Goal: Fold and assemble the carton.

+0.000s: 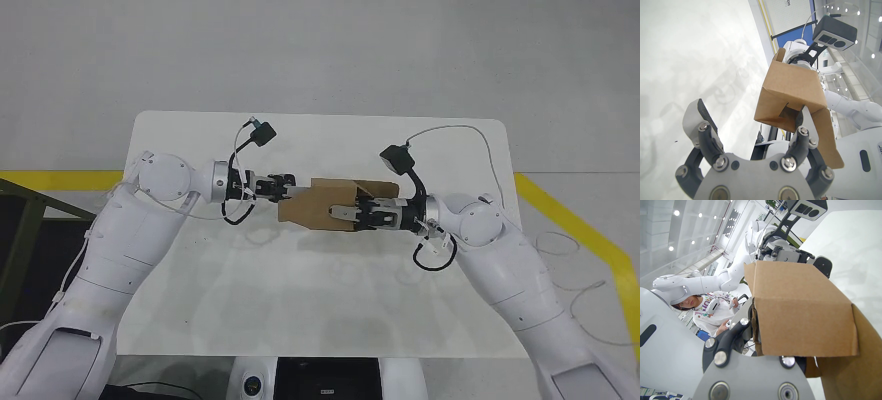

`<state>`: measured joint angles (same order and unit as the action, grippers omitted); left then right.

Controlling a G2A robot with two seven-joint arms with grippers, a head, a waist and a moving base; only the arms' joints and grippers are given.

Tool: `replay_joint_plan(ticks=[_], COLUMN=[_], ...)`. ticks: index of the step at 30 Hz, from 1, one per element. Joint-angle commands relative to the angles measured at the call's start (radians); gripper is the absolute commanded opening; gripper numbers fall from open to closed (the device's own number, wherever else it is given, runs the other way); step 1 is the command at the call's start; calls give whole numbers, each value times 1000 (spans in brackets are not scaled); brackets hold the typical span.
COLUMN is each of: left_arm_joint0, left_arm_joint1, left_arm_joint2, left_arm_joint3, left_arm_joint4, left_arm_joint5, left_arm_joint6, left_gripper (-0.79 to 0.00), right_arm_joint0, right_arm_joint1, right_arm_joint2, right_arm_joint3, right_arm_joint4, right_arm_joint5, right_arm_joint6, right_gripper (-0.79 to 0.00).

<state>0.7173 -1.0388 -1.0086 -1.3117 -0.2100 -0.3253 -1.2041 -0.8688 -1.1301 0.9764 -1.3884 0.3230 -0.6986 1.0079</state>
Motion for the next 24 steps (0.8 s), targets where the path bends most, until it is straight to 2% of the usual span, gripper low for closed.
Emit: replay_joint_plan(ticks=[1,14,24], left_arm_joint0=[-2,8,43], left_arm_joint1=[-1,15,30], left_arm_joint2=[1,-60,-96], left_arm_joint3=[2,15,-74], left_arm_joint4=[-3,-15,1], left_arm_joint5=[-2,-9,1], left_arm_joint6=[-1,3,-2], left_gripper=[0,0,0], right_arm_joint0=[2,-28,-51], right_arm_joint1=[-1,22,28], right_arm_joint2=[0,89,113], right_arm_joint3=[6,34,21], right_arm_joint4=[1,-66,-134], right_arm_joint5=[-3,1,25], right_arm_joint6=[-1,-46,-105], right_gripper=[-785,-785,-785])
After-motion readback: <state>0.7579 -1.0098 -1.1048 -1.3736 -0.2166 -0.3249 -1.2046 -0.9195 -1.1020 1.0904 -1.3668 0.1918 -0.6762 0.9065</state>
